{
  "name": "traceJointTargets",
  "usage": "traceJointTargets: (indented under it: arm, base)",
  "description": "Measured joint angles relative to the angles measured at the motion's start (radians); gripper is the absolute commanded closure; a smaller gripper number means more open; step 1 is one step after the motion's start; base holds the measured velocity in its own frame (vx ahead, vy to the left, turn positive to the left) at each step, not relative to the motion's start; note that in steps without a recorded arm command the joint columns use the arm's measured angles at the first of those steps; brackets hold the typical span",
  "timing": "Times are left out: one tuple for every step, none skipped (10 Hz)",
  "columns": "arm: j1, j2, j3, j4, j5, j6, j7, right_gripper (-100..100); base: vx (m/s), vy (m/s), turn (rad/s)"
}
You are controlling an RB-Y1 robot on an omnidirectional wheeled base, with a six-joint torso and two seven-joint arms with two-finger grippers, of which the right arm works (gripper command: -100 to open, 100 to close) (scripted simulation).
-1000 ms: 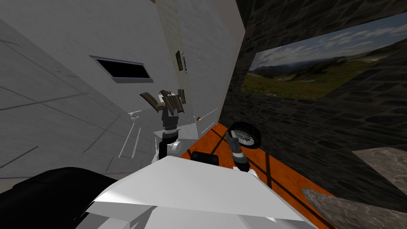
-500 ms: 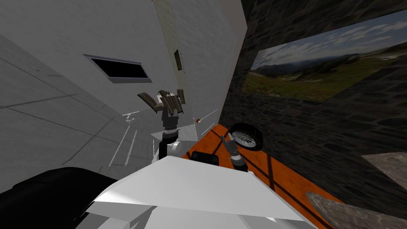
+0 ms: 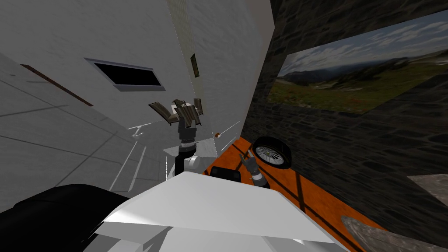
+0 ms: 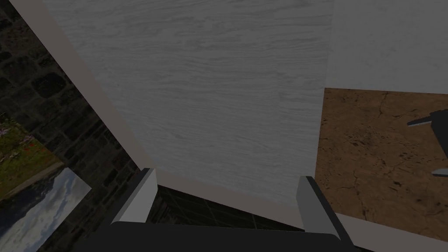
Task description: Push the door open
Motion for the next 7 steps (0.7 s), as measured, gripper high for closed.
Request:
traceJointTargets:
  arm:
    - [0.004, -0.003, -0.005, 0.025, 0.016, -0.021, 0.017, -100]
    - [0.004, -0.001, -0.008, 0.051, 0.034, -0.043, 0.035, -100]
    - [0.008, -0.002, -0.008, 0.063, 0.054, -0.056, 0.048, -100]
    - [0.009, 0.0, -0.008, 0.081, 0.075, -0.068, 0.062, -100]
    - [0.009, 0.002, -0.006, 0.097, 0.097, -0.078, 0.076, -100]
    - [0.014, 0.006, -0.005, 0.113, 0.118, -0.09, 0.092, -100]
    - [0.016, 0.005, -0.006, 0.128, 0.136, -0.104, 0.105, -100]
  base:
    - [0.082, 0.004, -0.018]
    - [0.1, 0.0, -0.014]
    - [0.106, 0.014, -0.013]
    - [0.093, 0.018, -0.015]
    - [0.094, 0.013, -0.017]
    - [0.107, 0.006, -0.018]
    - [0.105, 0.011, -0.011]
